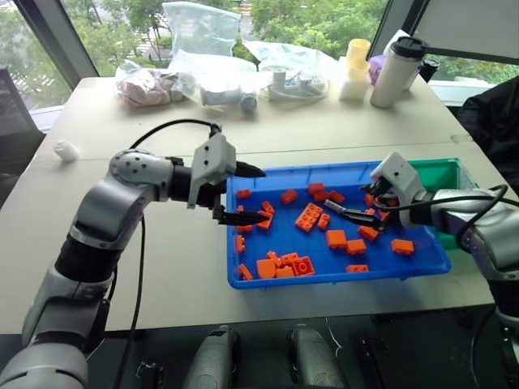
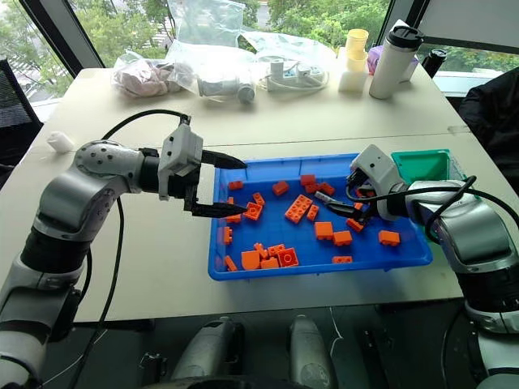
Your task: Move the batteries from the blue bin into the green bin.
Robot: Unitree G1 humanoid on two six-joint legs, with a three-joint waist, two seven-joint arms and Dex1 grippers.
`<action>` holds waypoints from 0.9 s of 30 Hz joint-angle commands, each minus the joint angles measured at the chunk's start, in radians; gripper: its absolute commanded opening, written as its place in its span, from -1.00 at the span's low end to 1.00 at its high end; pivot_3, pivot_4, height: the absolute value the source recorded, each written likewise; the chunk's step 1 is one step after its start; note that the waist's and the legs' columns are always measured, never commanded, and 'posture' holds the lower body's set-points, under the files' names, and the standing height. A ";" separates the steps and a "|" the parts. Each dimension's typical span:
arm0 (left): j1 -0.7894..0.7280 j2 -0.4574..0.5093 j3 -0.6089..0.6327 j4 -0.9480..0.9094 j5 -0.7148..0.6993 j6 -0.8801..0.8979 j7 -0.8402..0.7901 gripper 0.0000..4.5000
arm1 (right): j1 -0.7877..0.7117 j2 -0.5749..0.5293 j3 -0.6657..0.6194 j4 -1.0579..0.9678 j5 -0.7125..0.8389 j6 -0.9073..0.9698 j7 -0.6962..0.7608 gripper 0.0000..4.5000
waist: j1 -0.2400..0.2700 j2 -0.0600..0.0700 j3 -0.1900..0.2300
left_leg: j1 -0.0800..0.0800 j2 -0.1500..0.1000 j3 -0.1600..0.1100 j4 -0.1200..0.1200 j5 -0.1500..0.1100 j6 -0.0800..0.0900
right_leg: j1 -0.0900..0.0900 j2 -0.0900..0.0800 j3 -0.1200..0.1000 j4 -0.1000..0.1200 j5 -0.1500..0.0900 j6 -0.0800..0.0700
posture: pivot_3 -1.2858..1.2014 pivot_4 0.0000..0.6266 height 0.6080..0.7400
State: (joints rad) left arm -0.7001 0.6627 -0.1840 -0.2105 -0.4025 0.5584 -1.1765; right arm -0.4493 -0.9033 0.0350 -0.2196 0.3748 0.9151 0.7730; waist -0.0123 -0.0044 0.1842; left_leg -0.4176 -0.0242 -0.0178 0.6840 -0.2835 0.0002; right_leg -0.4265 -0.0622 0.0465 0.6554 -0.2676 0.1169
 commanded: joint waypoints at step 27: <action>0.014 0.059 -0.064 -0.024 0.105 -0.077 -0.019 1.00 | -0.045 0.107 0.017 0.039 -0.061 0.028 -0.042 -0.43 | 0.000 0.000 0.000 | 0.000 0.000 0.000 0.000 0.000 0.000 | 0.000 0.000 0.000 0.000 0.000 0.000 | 0.03 -0.52 1.00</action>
State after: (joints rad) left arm -0.6640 0.7232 -0.2588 -0.2207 -0.2995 0.4936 -1.1947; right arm -0.4856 -0.7723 0.0967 -0.1214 0.2987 0.9396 0.7192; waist -0.0121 -0.0044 0.1842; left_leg -0.4177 -0.0244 -0.0178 0.6838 -0.2835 0.0002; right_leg -0.4265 -0.0621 0.0463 0.6554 -0.2676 0.1169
